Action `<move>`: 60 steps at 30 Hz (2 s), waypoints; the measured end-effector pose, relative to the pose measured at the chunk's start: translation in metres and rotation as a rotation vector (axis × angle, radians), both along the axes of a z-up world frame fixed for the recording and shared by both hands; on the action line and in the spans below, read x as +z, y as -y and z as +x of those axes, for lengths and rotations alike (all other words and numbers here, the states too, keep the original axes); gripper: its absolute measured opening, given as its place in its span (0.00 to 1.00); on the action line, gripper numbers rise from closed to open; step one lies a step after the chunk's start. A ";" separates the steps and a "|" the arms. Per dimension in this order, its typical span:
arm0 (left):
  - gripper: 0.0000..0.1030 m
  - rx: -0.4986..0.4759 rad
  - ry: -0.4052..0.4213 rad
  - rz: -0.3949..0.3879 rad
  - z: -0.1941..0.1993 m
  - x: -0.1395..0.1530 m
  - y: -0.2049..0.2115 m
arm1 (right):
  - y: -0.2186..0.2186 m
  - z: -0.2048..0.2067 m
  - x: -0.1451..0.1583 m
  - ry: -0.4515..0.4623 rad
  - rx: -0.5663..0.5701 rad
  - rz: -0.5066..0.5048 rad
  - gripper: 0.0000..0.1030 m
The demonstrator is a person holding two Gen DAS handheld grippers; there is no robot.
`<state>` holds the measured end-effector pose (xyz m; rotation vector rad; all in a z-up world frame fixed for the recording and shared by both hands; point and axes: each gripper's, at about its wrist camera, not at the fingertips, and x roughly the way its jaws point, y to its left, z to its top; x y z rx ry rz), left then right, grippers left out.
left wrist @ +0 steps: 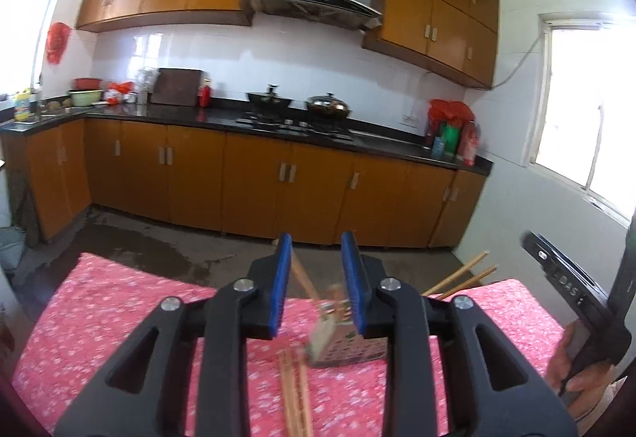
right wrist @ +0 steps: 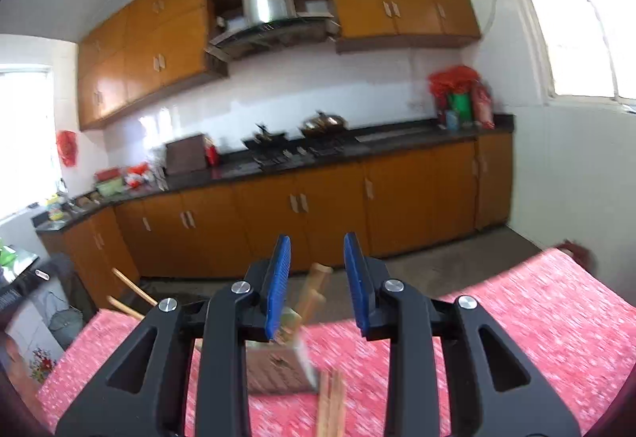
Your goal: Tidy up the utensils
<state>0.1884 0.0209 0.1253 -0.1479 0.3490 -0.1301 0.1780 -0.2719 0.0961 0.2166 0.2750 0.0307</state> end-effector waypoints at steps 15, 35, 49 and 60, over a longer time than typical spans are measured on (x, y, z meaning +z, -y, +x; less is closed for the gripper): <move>0.30 0.032 -0.436 0.036 -0.016 -0.171 -0.040 | -0.021 -0.002 -0.214 -0.663 0.235 0.029 0.15; 0.16 -0.114 -0.592 0.131 -0.016 -0.230 0.019 | -0.005 0.004 -0.221 -0.649 0.107 -0.044 0.08; 0.09 0.001 -0.594 0.168 0.005 -0.237 -0.005 | -0.005 -0.001 -0.217 -0.617 0.103 -0.096 0.08; 0.10 0.057 -0.550 0.120 0.025 -0.237 -0.045 | 0.016 0.008 -0.219 -0.592 0.049 -0.071 0.08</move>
